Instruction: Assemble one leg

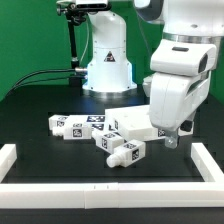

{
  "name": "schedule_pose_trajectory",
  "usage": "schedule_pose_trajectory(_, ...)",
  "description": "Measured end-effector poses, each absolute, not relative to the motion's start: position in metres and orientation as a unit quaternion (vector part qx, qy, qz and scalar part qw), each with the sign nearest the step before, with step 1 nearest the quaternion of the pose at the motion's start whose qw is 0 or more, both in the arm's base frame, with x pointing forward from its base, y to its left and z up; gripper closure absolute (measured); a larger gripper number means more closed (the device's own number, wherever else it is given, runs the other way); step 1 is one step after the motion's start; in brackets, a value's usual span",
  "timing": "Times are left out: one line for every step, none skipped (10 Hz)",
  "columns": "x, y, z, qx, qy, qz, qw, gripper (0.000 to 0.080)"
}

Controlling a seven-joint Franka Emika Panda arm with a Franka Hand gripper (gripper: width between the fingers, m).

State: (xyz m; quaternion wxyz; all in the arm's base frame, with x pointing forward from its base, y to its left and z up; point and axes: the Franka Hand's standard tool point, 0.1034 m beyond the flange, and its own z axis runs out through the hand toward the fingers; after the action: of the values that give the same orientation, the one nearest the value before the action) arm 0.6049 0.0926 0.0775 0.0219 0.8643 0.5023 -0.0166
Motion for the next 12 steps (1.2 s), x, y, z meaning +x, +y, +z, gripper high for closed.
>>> schedule_pose_trajectory(0.605, 0.093, 0.077, 0.864, 0.502, -0.017, 0.022, 0.015)
schedule_pose_trajectory(0.605, 0.093, 0.077, 0.864, 0.502, -0.017, 0.022, 0.015)
schedule_pose_trajectory(0.605, 0.093, 0.077, 0.865, 0.502, -0.017, 0.022, 0.015)
schedule_pose_trajectory(0.605, 0.093, 0.077, 0.865, 0.502, -0.017, 0.021, 0.015)
schedule_pose_trajectory(0.605, 0.088, 0.079, 0.868, 0.496, -0.017, 0.021, 0.015)
schedule_pose_trajectory(0.607, 0.069, 0.088, 0.875, 0.483, -0.016, 0.026, 0.015)
schedule_pose_trajectory(0.606, 0.054, 0.097, 0.88, 0.474, -0.014, 0.031, 0.015)
schedule_pose_trajectory(0.601, 0.037, 0.102, 0.885, 0.464, -0.017, 0.034, 0.015)
schedule_pose_trajectory(0.595, 0.021, 0.103, 0.891, 0.452, -0.021, 0.034, 0.015)
schedule_pose_trajectory(0.592, 0.009, 0.1, 0.895, 0.444, -0.025, 0.032, 0.015)
schedule_pose_trajectory(0.592, 0.011, 0.099, 0.894, 0.446, -0.025, 0.032, 0.015)
schedule_pose_trajectory(0.592, 0.011, 0.099, 0.894, 0.447, -0.025, 0.032, 0.015)
